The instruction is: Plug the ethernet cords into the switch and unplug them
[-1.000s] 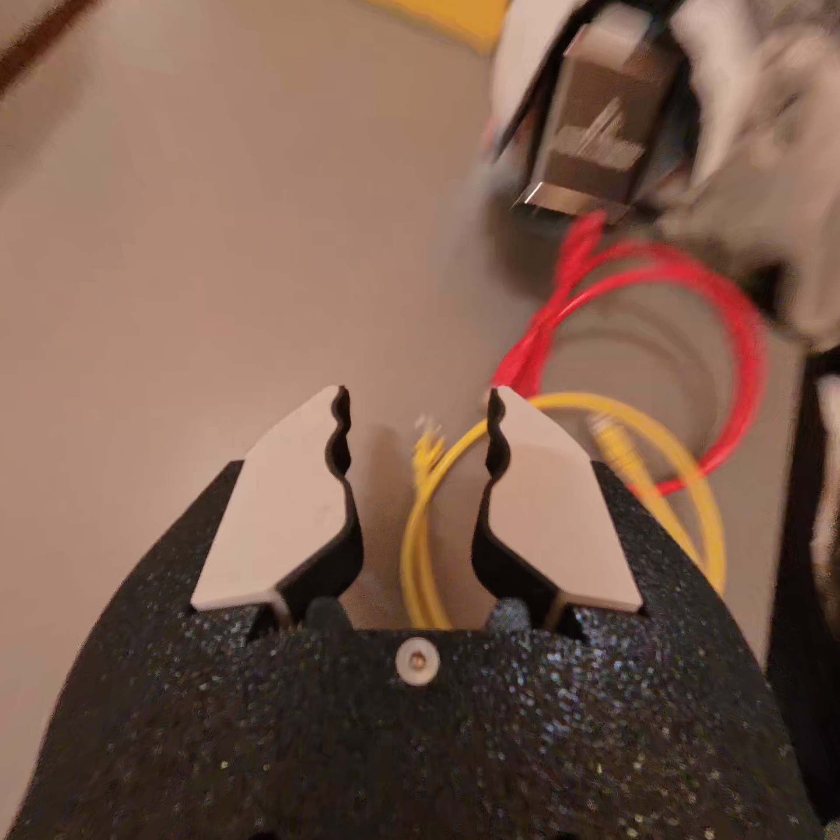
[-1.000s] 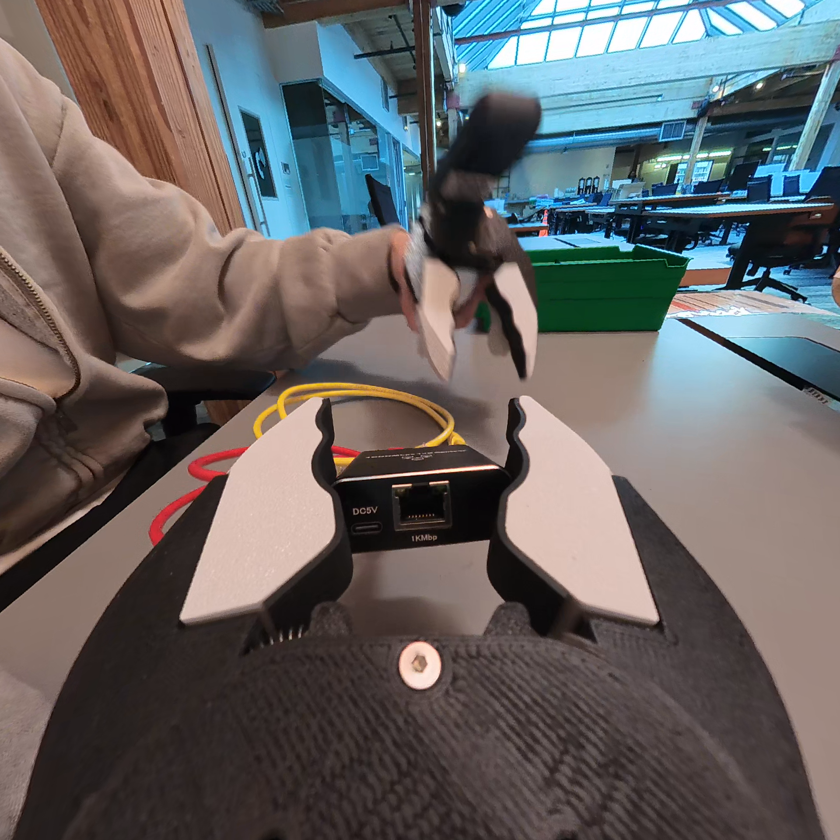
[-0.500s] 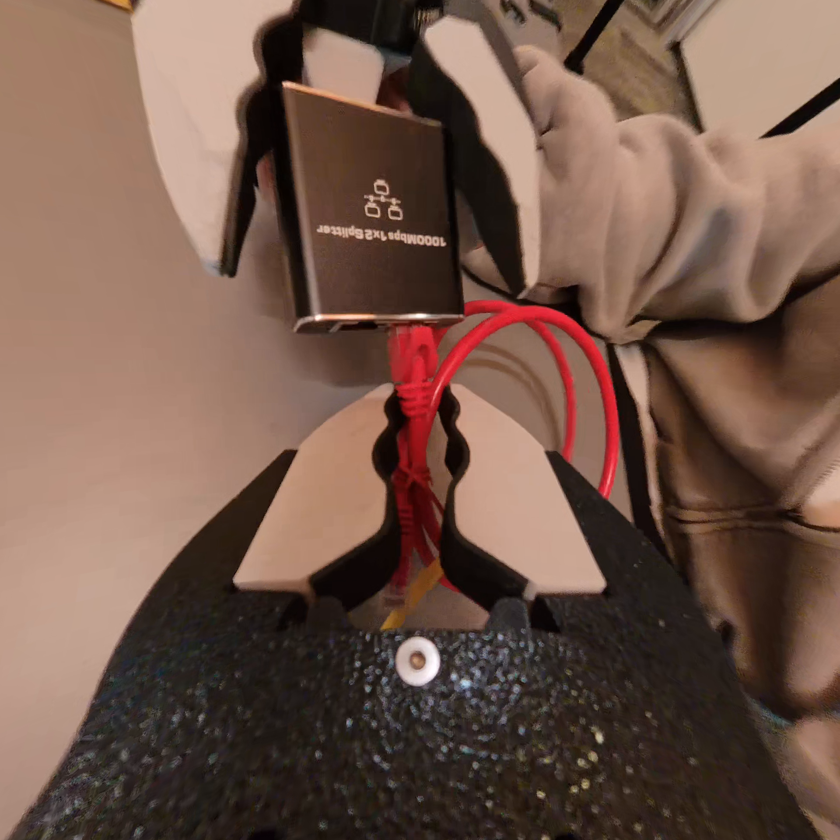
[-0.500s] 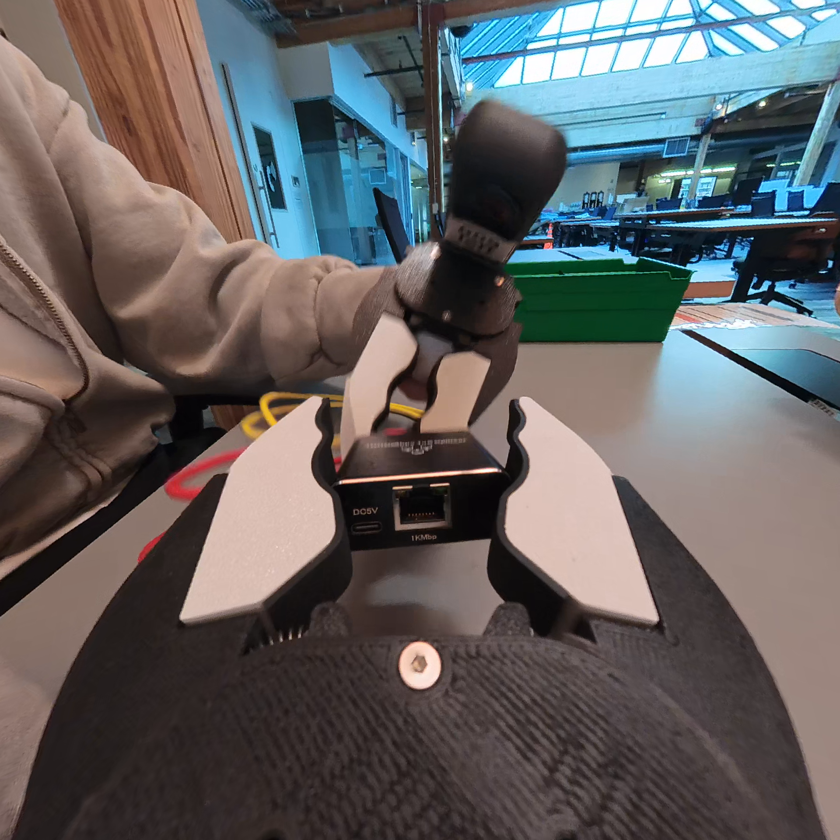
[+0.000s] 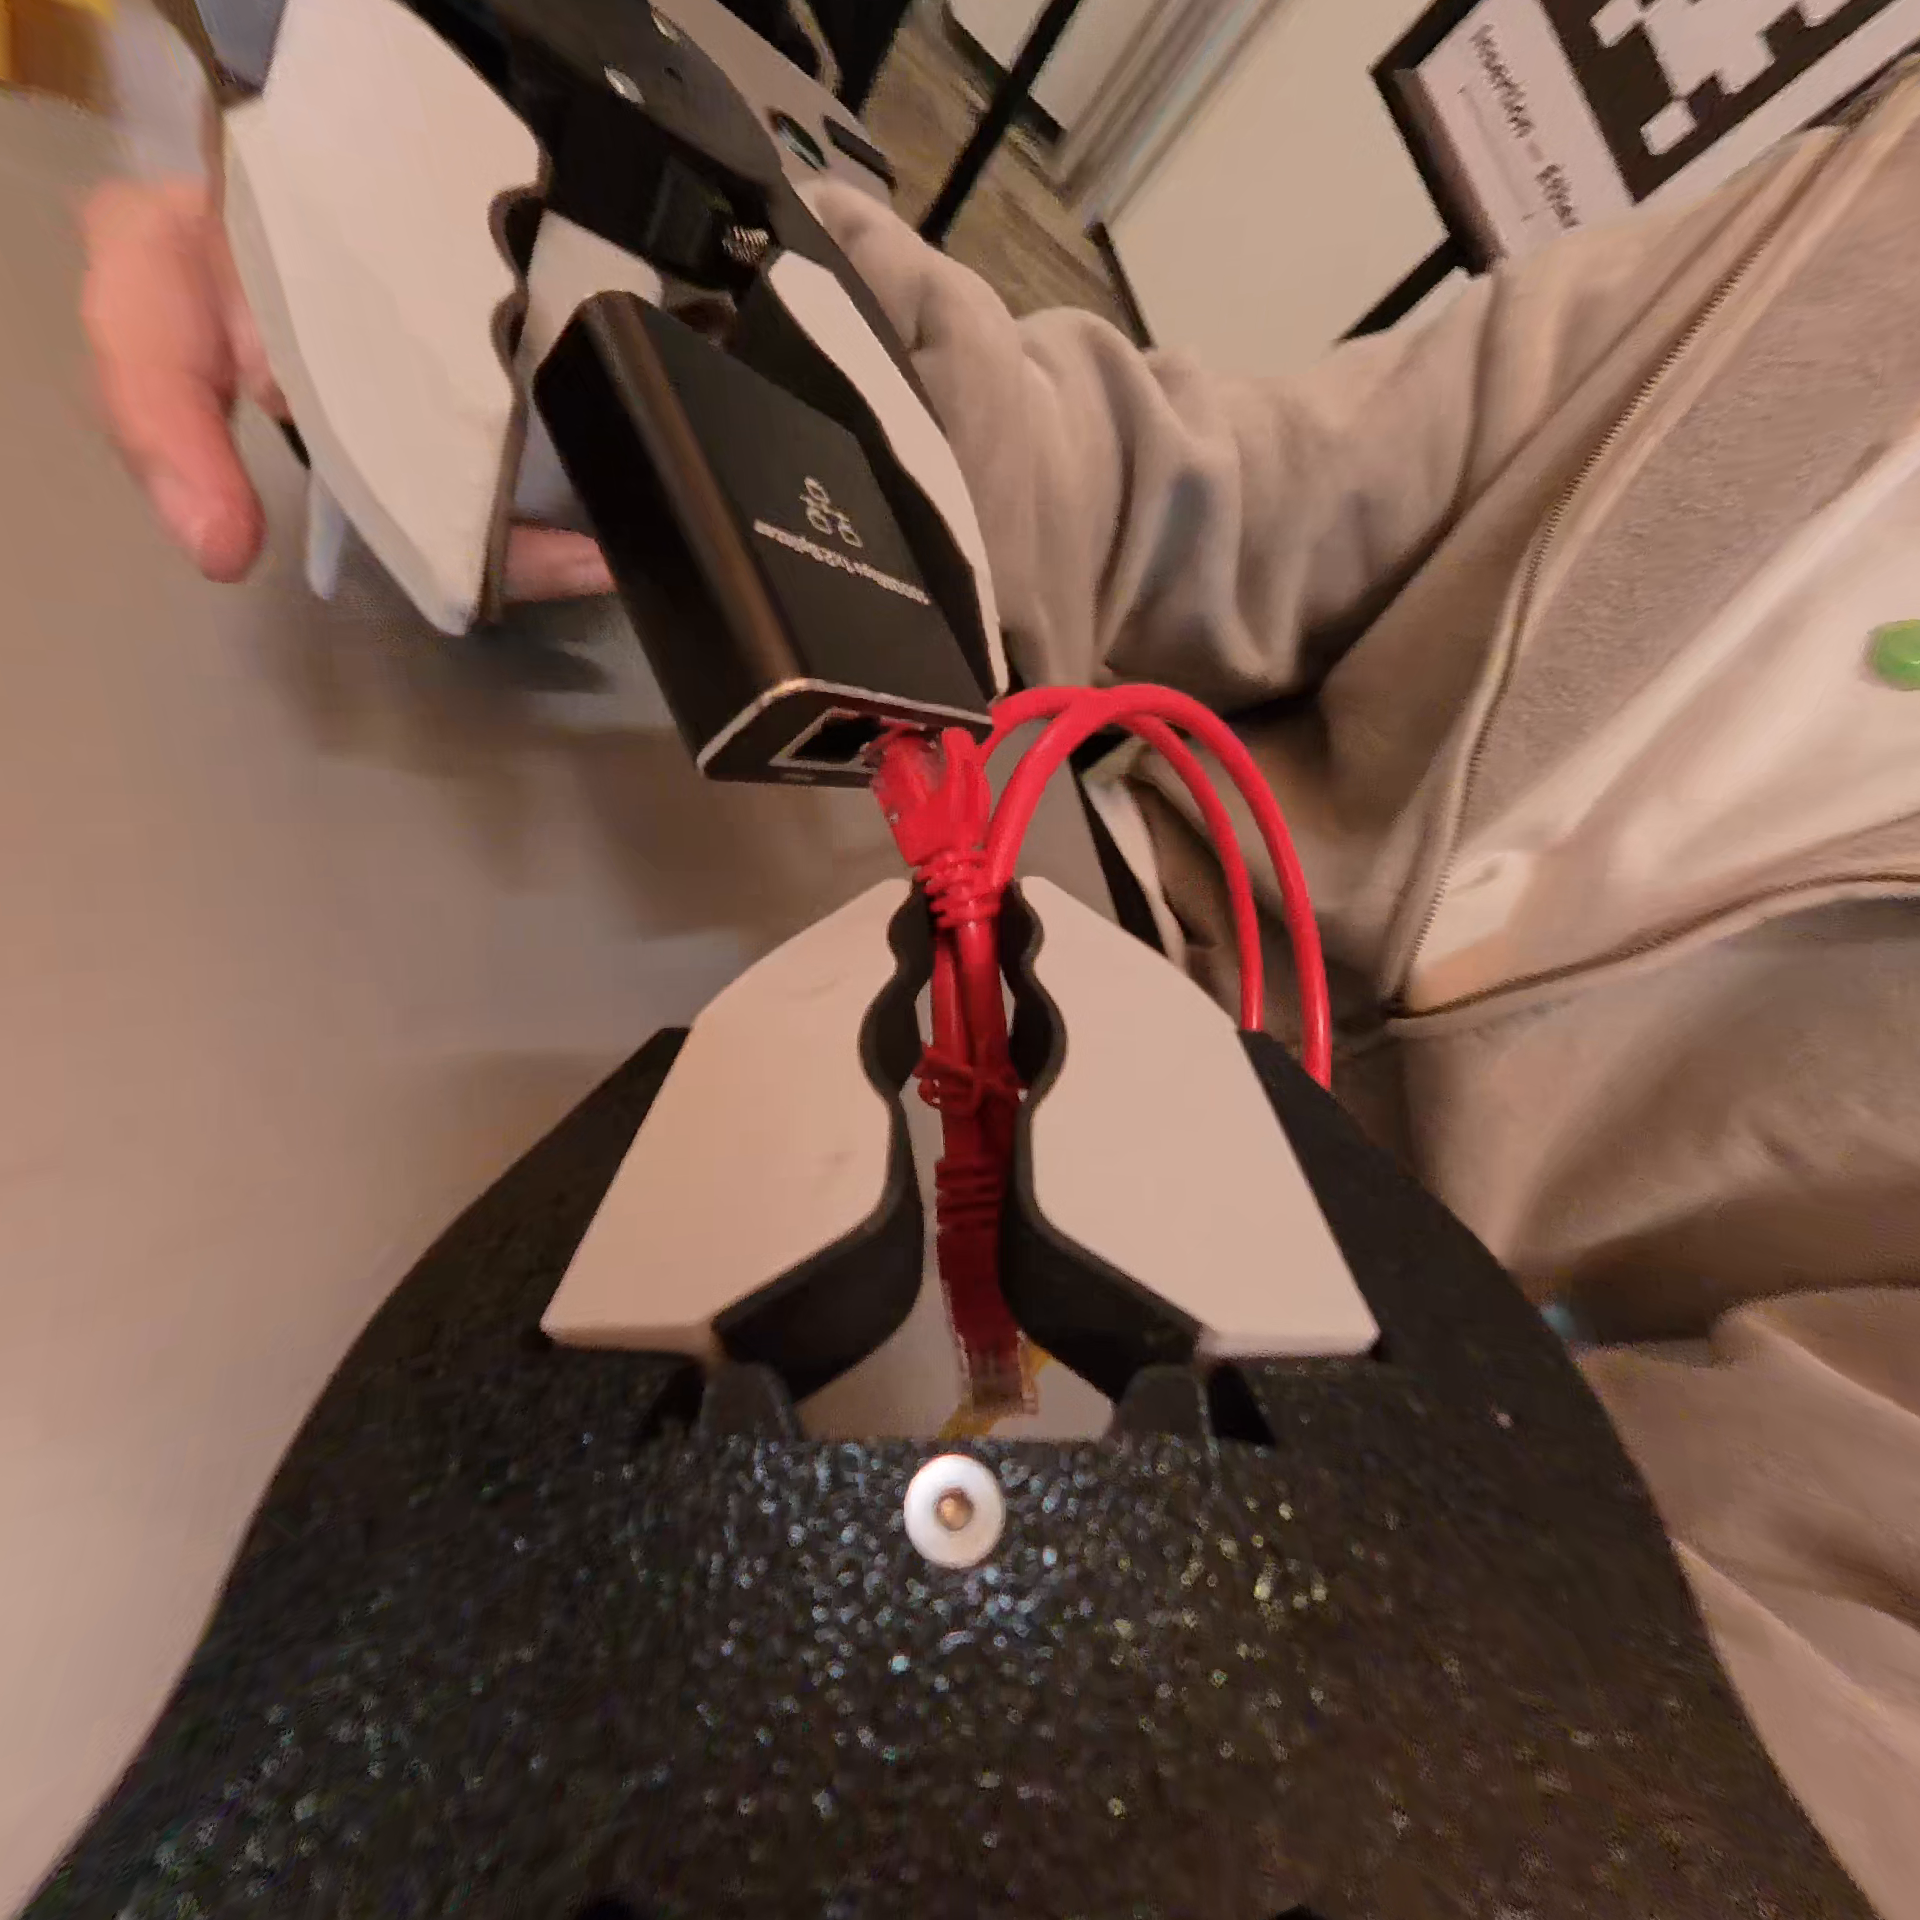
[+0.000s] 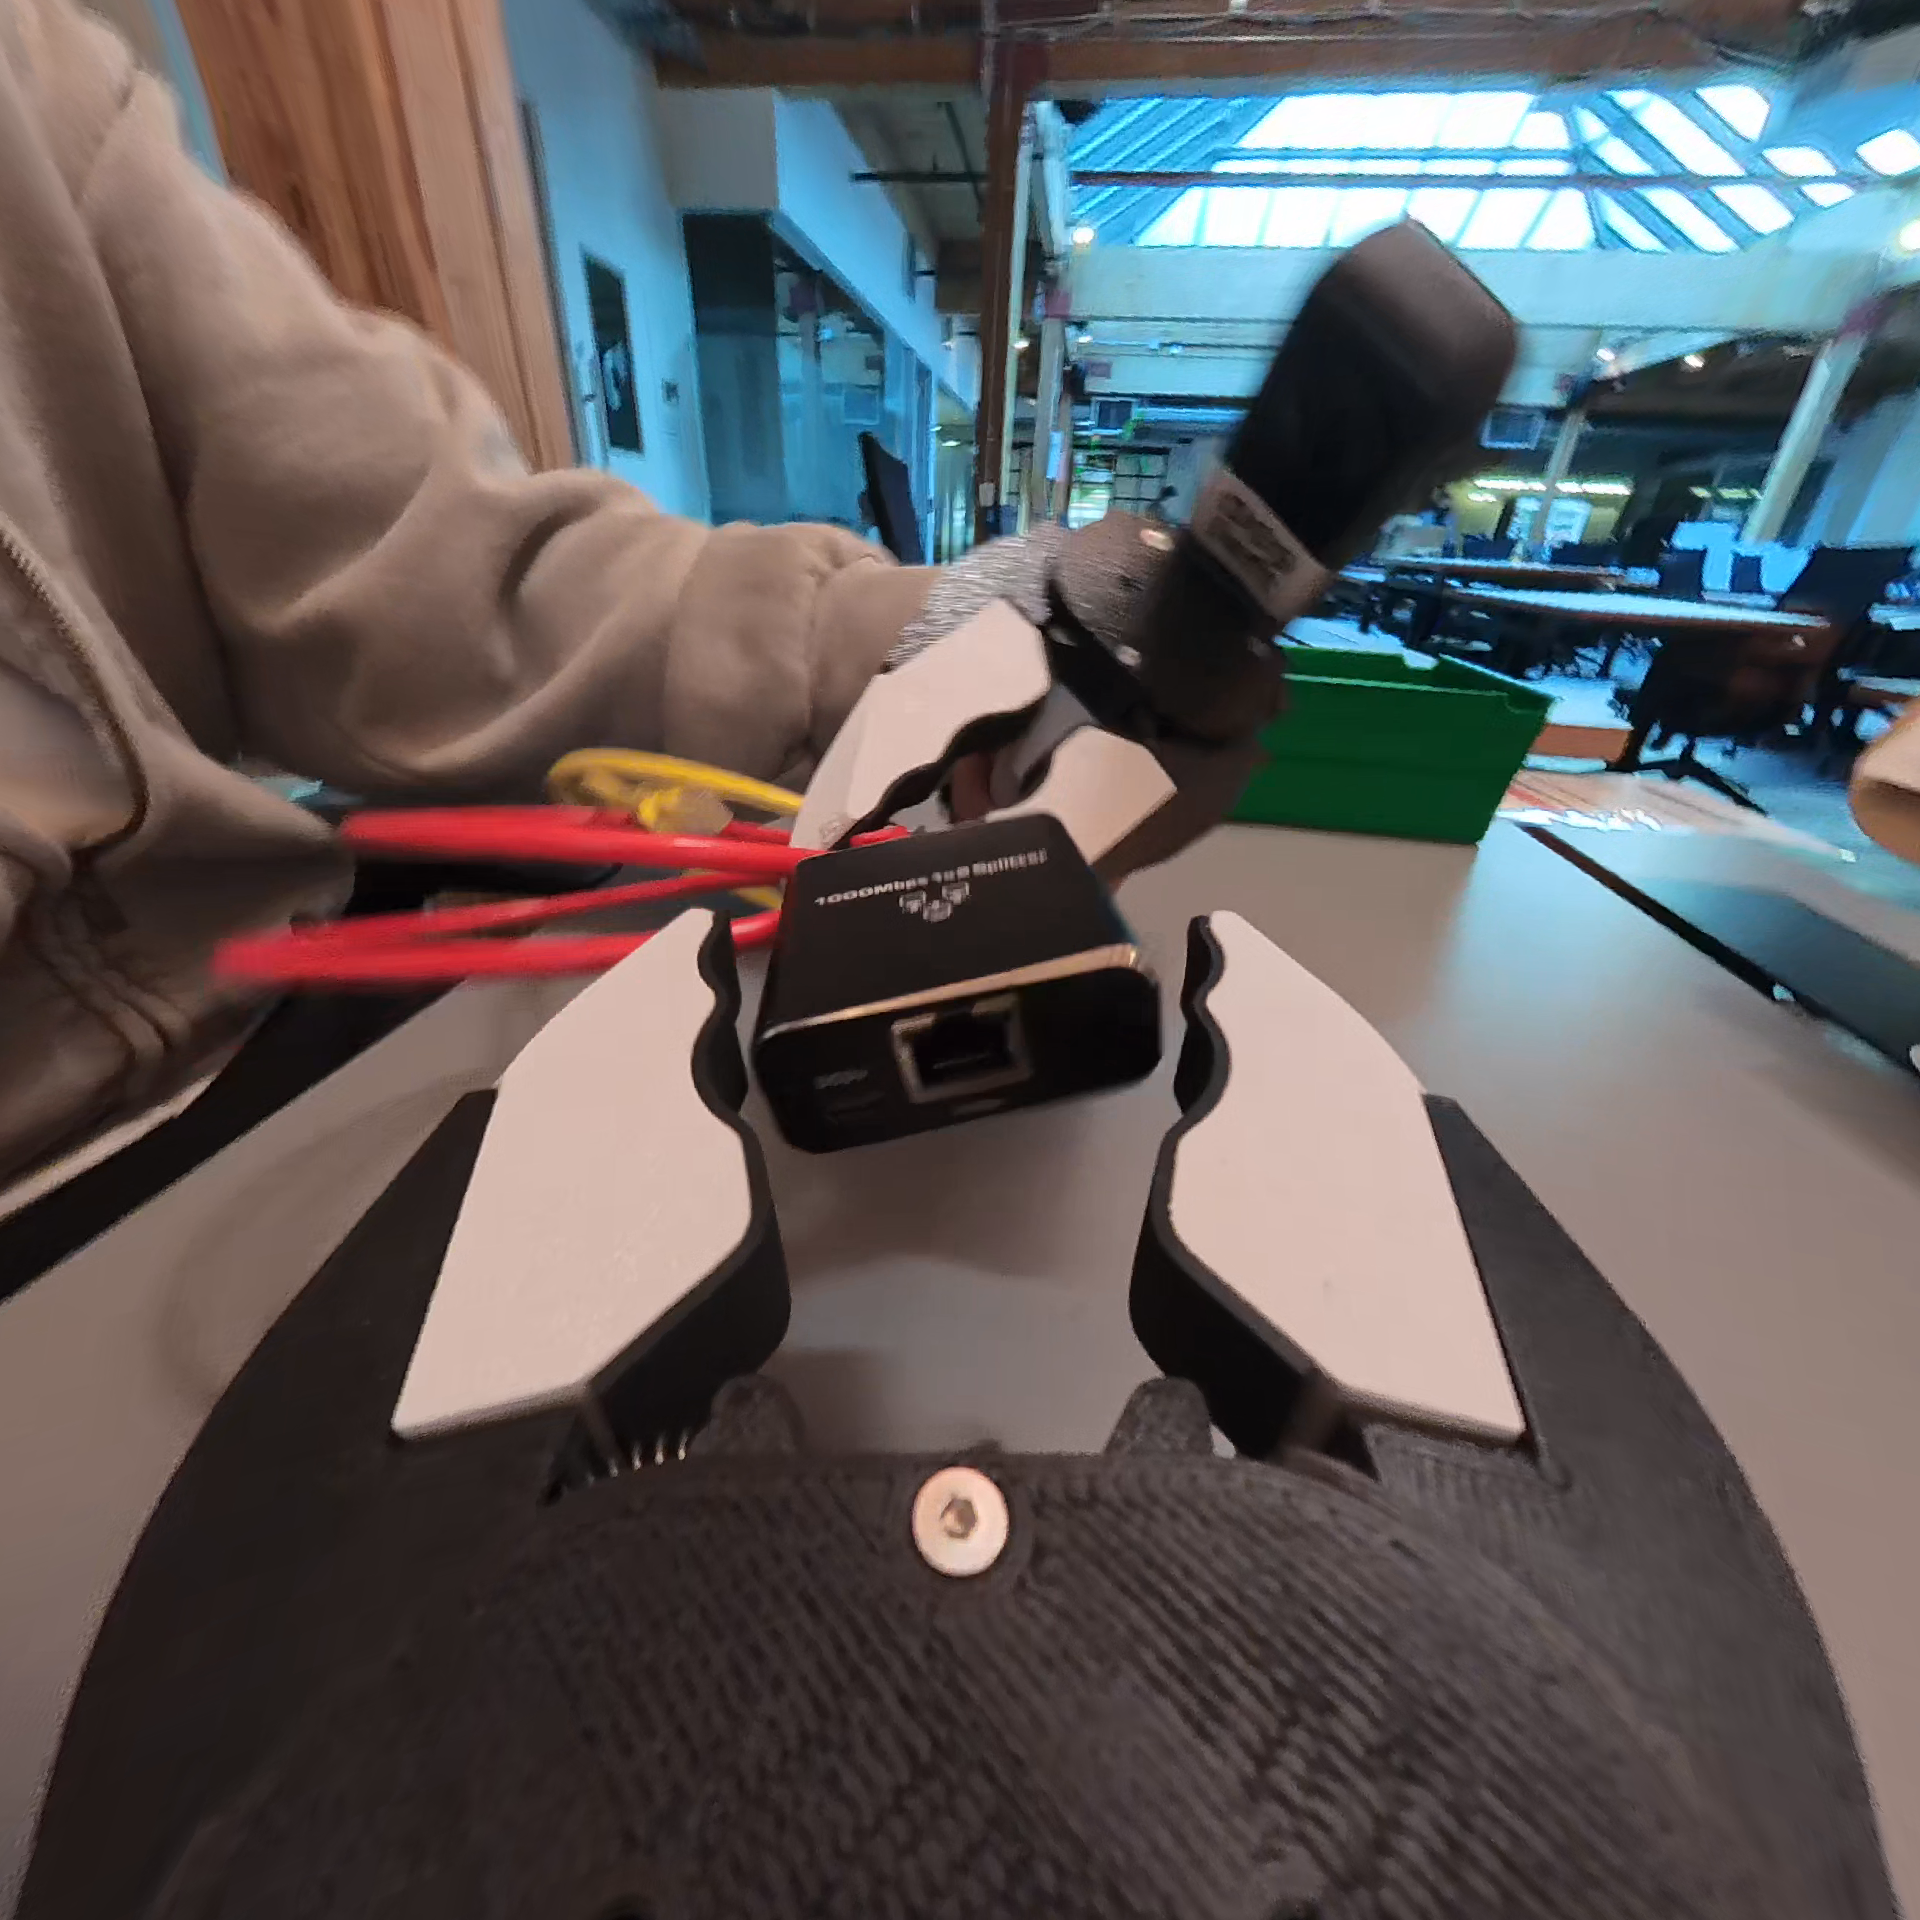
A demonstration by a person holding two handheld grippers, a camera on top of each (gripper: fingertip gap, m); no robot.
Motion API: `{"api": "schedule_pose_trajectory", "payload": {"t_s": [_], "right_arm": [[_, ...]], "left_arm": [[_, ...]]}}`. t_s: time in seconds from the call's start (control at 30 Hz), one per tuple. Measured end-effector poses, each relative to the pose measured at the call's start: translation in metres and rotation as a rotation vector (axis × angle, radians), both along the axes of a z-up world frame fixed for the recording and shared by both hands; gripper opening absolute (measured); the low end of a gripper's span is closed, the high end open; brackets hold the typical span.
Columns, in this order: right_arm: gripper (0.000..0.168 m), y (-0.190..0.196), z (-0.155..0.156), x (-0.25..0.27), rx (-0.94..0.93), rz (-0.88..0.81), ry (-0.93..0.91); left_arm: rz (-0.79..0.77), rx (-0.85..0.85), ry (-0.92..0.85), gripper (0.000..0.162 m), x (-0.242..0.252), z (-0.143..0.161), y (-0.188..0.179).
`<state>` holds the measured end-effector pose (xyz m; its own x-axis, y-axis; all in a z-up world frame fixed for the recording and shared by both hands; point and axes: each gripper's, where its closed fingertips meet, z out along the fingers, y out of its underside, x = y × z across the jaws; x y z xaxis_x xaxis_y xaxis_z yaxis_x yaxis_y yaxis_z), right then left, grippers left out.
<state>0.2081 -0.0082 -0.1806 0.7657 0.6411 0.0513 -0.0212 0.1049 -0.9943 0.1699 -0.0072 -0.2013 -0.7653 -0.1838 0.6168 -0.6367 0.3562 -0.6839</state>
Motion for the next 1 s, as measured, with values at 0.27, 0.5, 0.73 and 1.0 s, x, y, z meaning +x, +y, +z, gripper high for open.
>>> {"api": "schedule_pose_trajectory", "payload": {"t_s": [0.27, 0.5, 0.73, 1.0], "right_arm": [[0.081, -0.007, -0.012, -0.021, -0.046, 0.082, -0.106], [0.077, -0.009, -0.015, -0.026, -0.060, 0.094, -0.126], [0.077, -0.005, -0.011, -0.018, -0.055, 0.048, -0.080], [0.077, -0.001, -0.013, -0.015, -0.046, -0.020, -0.107]], "left_arm": [[-0.097, 0.029, 0.077, 0.012, -0.011, -0.007, -0.008], [-0.123, -0.025, 0.128, 0.012, -0.016, -0.004, -0.009], [-0.034, -0.091, 0.155, 0.012, -0.008, 0.000, -0.008], [-0.003, -0.093, 0.159, 0.012, -0.003, 0.001, -0.006]]}}
